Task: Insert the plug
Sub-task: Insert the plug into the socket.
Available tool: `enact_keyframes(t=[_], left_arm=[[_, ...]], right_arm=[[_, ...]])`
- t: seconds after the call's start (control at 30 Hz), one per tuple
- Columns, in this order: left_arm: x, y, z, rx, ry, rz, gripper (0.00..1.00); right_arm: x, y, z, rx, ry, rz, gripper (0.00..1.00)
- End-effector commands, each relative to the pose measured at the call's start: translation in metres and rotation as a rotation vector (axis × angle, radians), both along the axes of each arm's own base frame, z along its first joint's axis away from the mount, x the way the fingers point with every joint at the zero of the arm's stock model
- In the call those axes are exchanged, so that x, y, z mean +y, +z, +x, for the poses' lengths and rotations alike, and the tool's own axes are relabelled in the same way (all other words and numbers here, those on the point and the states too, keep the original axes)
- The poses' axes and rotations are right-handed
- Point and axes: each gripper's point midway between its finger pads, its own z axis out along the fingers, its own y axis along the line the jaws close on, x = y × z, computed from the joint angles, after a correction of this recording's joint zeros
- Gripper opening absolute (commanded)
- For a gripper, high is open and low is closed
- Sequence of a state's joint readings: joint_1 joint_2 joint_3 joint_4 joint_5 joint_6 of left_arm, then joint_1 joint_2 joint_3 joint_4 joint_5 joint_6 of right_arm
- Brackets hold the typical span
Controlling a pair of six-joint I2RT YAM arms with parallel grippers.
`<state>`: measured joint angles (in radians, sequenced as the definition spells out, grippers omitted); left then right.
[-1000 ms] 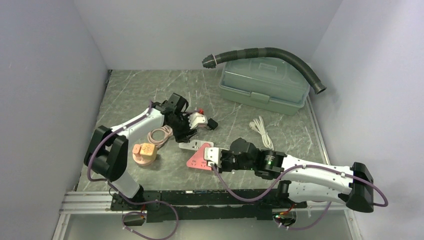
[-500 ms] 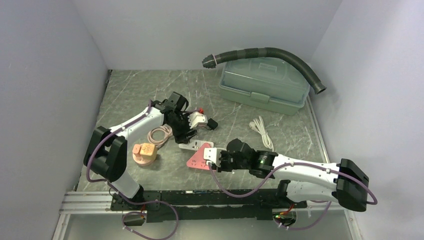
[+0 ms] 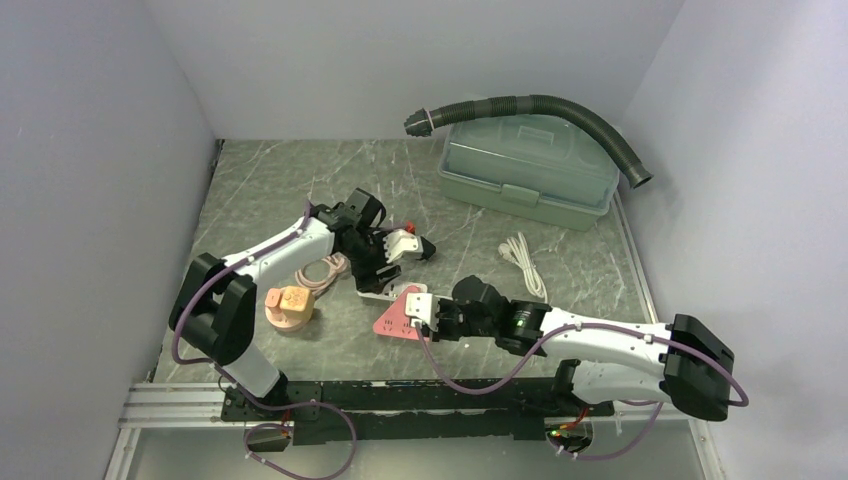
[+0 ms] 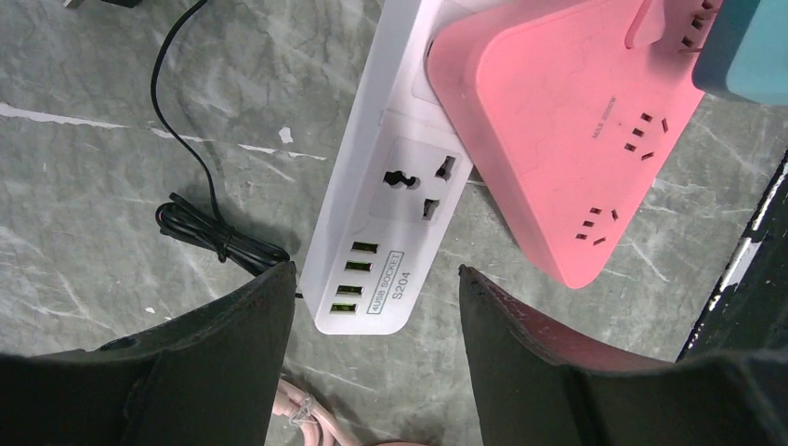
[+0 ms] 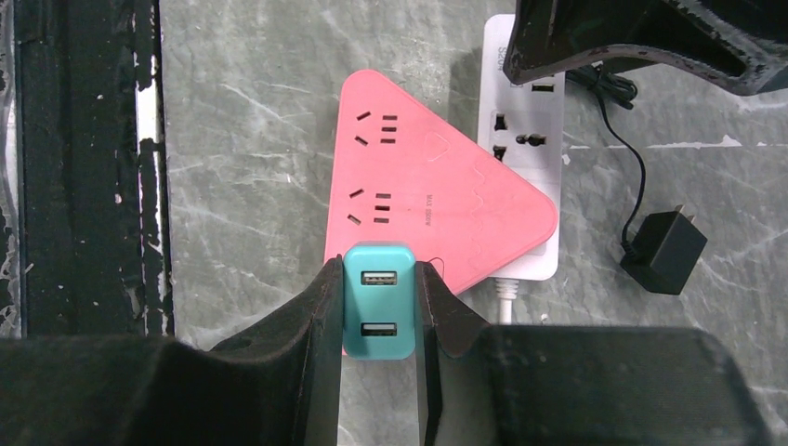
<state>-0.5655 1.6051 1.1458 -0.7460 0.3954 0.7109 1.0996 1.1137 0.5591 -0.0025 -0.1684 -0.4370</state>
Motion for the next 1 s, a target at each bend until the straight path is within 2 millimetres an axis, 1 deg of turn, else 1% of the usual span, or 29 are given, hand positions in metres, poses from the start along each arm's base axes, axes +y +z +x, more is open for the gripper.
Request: enact_keyframes(t=[0.0,0.23,0.4,0.53,0.67,0.77,0.97], left_arm=[[-0.007,0.006,-0.001,0.013,0.011,-0.030,0.69],[-0.009,0.003,-0.004,0.025,0.008,-0.034,0.68],[-0.008,0.000,-0.003,0.021,0.008,-0.026,0.68],[-0.006,-0.002,-0.003,0.016,0.006,-0.014,0.68],[-0.006,-0.004,-0.003,0.018,0.011,-0.014,0.68],[-0.006,-0.006,-0.005,0.027,0.018,-0.018,0.68],[-0.007,-0.005,-0.009,0.064,0.058,-0.041,0.75]], right_arm=[[0.008,0.008,0.000,-0.009,0.024,0.045,0.00],[0.001,0.004,0.001,-0.013,0.011,0.021,0.00],[-0.001,0.005,0.000,-0.014,0.008,0.019,0.00],[-0.007,0.002,-0.003,-0.001,0.004,-0.001,0.00],[-0.008,0.002,-0.003,0.004,0.000,0.002,0.00],[-0.006,0.002,-0.002,0.003,-0.003,0.012,0.00],[0.002,0.003,0.002,-0.002,-0.011,0.040,0.00]])
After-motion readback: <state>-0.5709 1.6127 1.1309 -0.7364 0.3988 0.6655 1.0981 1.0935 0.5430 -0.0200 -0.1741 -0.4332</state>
